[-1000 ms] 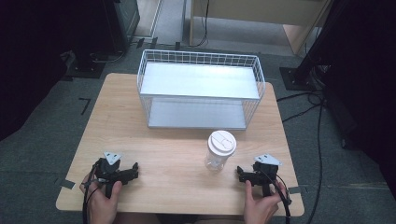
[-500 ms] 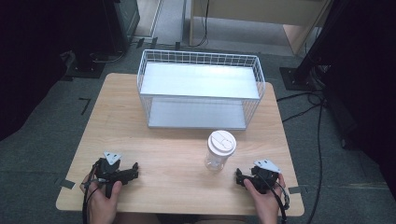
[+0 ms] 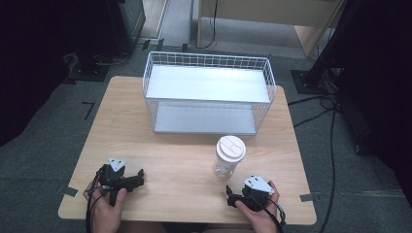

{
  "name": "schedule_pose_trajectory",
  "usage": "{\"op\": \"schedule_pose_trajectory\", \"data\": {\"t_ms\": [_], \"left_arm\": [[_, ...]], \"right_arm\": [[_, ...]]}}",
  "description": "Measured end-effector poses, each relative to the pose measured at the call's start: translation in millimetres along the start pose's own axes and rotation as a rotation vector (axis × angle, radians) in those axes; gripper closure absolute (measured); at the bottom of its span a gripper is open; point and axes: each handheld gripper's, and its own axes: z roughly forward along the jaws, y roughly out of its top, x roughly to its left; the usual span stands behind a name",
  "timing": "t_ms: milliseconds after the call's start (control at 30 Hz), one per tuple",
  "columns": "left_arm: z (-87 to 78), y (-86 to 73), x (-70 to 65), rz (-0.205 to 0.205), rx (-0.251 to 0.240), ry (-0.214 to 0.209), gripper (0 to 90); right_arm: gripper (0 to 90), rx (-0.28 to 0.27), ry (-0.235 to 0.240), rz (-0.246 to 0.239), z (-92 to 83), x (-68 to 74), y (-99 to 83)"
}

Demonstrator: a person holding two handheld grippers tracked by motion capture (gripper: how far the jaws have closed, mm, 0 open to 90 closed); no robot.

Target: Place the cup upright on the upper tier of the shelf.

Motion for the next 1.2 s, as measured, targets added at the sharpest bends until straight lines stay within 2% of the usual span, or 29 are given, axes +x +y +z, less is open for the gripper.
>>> {"op": "schedule_pose_trajectory", "data": {"t_ms": [133, 200, 600, 700, 900, 1133, 1200], "left_arm": [[0.0, 0.0, 0.0, 0.0, 0.0, 0.0, 0.0], [0.0, 0.0, 0.0, 0.0, 0.0, 0.0, 0.0], [0.0, 0.0, 0.0, 0.0, 0.0, 0.0, 0.0], [0.0, 0.0, 0.0, 0.0, 0.0, 0.0, 0.0], [0.1, 0.0, -0.1, -0.001, -0.001, 0.0, 0.0], [0.1, 0.0, 0.0, -0.001, -0.001, 0.0, 0.0], [0.1, 0.0, 0.1, 0.0, -0.001, 0.0, 0.0]], "right_arm": [[1.9, -0.056, 0.032, 0.01, -0.4, 8.5, 10.3], [1.9, -0.085, 0.032, 0.015, -0.2, 12.4, 17.2], [2.4, -0.174, -0.001, 0.012, 8.0, 26.8, 47.3], [6.7, -0.228, -0.033, 0.018, 7.3, 30.1, 52.7], [7.4, -0.292, -0.045, 0.004, 5.5, 34.4, 64.9], [7.8, -0.334, -0.063, 0.006, 6.7, 37.4, 76.0], [13.0, -0.339, -0.076, 0.016, 6.9, 38.2, 77.3]]}}
